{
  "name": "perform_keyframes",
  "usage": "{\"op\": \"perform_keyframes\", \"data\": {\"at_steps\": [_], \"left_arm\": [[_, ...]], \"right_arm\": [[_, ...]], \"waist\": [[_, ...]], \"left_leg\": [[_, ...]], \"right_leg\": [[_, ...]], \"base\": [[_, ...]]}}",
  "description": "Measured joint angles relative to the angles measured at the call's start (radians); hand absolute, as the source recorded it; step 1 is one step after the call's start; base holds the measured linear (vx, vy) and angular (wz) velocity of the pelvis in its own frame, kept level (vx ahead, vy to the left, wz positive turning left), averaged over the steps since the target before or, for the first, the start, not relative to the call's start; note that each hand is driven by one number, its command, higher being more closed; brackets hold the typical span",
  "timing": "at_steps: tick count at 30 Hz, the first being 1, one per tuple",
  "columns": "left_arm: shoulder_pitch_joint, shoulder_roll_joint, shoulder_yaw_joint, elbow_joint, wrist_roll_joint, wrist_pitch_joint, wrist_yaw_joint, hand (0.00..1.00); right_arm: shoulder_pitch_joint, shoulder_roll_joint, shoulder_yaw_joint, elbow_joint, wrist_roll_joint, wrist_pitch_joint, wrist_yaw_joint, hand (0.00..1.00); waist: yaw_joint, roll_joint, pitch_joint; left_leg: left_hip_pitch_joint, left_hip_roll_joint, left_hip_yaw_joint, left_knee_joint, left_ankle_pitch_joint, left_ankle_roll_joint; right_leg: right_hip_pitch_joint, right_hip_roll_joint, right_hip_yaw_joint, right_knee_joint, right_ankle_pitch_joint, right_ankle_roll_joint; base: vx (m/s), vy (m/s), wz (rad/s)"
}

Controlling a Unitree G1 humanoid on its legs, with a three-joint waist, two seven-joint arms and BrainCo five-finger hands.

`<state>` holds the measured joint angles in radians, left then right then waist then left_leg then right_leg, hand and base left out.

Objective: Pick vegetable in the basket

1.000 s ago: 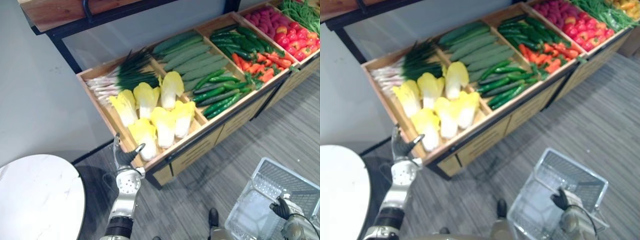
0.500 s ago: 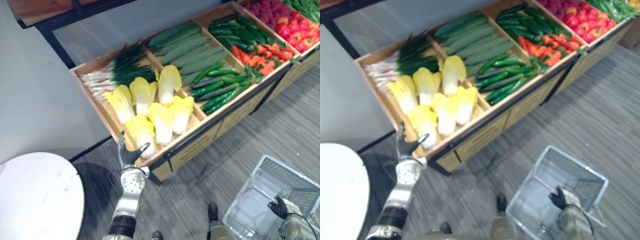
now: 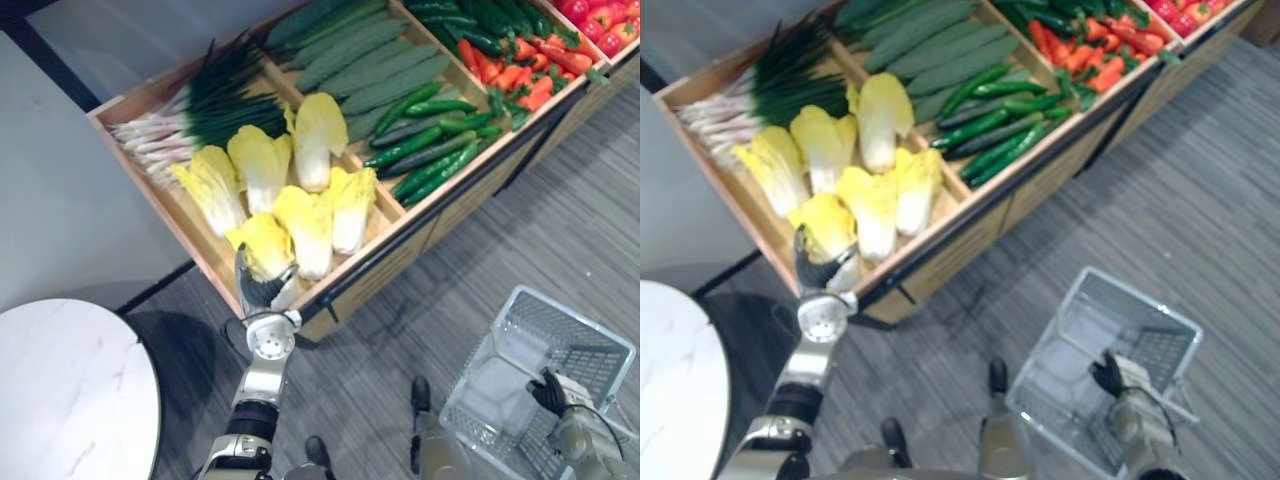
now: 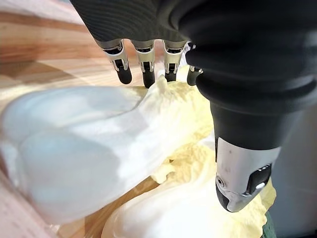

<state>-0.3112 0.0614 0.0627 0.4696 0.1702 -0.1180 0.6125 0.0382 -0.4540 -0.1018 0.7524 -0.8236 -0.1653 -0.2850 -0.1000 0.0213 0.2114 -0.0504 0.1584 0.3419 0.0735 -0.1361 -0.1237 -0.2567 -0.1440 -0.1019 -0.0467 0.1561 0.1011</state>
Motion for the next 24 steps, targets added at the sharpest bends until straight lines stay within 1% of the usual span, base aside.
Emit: {"op": "perform_keyframes", "data": {"at_steps": [4,9,12,14,17,18,20,21,24], "left_arm": [[-0.051,0.001,0.026,0.064,0.0,0.004,0.03,0.0],[-0.094,0.006,0.07,0.161,0.0,0.014,0.066,0.0],[-0.098,0.01,0.074,0.177,-0.002,0.01,0.091,0.0],[-0.102,0.01,0.078,0.201,-0.006,-0.002,0.099,0.0],[-0.12,0.011,0.083,0.237,-0.01,-0.011,0.113,0.0],[-0.126,0.013,0.085,0.252,-0.01,-0.012,0.115,0.0],[-0.132,0.021,0.086,0.271,-0.014,-0.013,0.115,0.0],[-0.138,0.025,0.089,0.285,-0.018,-0.013,0.115,1.0],[-0.148,0.033,0.102,0.295,-0.049,-0.016,0.115,1.0]], "right_arm": [[-0.001,0.0,0.013,-0.002,0.0,-0.001,-0.035,1.0],[-0.006,0.0,0.037,-0.002,-0.001,-0.003,-0.042,1.0],[-0.007,0.0,0.052,0.001,-0.002,-0.009,-0.064,1.0],[-0.007,0.0,0.061,0.002,-0.002,-0.01,-0.075,1.0],[-0.008,0.0,0.073,0.008,-0.003,-0.015,-0.077,1.0],[-0.008,0.0,0.074,0.009,-0.003,-0.018,-0.077,1.0],[-0.009,0.0,0.082,0.009,-0.003,-0.02,-0.08,1.0],[-0.01,0.0,0.088,0.01,-0.003,-0.021,-0.081,1.0],[-0.012,-0.002,0.106,0.011,-0.002,-0.021,-0.082,1.0]], "waist": [[-0.005,-0.003,0.011],[-0.005,-0.015,0.025],[-0.005,-0.017,0.027],[-0.005,-0.019,0.029],[-0.004,-0.021,0.03],[-0.004,-0.028,0.034],[-0.004,-0.03,0.035],[-0.004,-0.031,0.035],[-0.005,-0.031,0.036]], "left_leg": [[-0.012,0.0,0.006,0.0,0.0,0.0],[-0.017,0.0,0.017,-0.001,0.0,0.0],[-0.013,0.0,0.029,-0.001,0.0,0.0],[-0.011,0.0,0.032,-0.001,0.0,-0.001],[-0.007,0.001,0.034,-0.001,0.0,-0.001],[-0.003,0.001,0.036,-0.002,0.0,-0.001],[0.002,0.001,0.043,-0.002,-0.001,-0.002],[0.004,0.001,0.049,-0.002,-0.001,-0.002],[0.007,0.006,0.058,-0.002,-0.006,-0.008]], "right_leg": [[-0.024,0.0,0.007,0.012,-0.002,-0.002],[-0.037,0.003,0.02,0.013,-0.002,-0.002],[-0.038,0.003,0.027,0.013,-0.001,-0.002],[-0.038,0.004,0.029,0.013,-0.001,-0.002],[-0.036,0.005,0.031,0.013,-0.001,-0.002],[-0.035,0.006,0.032,0.013,-0.001,-0.002],[-0.034,0.007,0.04,0.013,-0.001,-0.002],[-0.034,0.008,0.044,0.012,0.0,-0.003],[-0.034,0.015,0.052,0.002,0.001,-0.011]], "base": [[-0.04,-0.032,-0.05],[-0.03,-0.04,-0.06],[0.0,-0.032,-0.07],[0.0,-0.033,-0.05],[-0.01,-0.037,-0.03],[-0.01,-0.03,-0.05],[-0.03,-0.042,-0.1],[-0.04,-0.048,-0.12],[-0.04,-0.053,-0.13]]}}
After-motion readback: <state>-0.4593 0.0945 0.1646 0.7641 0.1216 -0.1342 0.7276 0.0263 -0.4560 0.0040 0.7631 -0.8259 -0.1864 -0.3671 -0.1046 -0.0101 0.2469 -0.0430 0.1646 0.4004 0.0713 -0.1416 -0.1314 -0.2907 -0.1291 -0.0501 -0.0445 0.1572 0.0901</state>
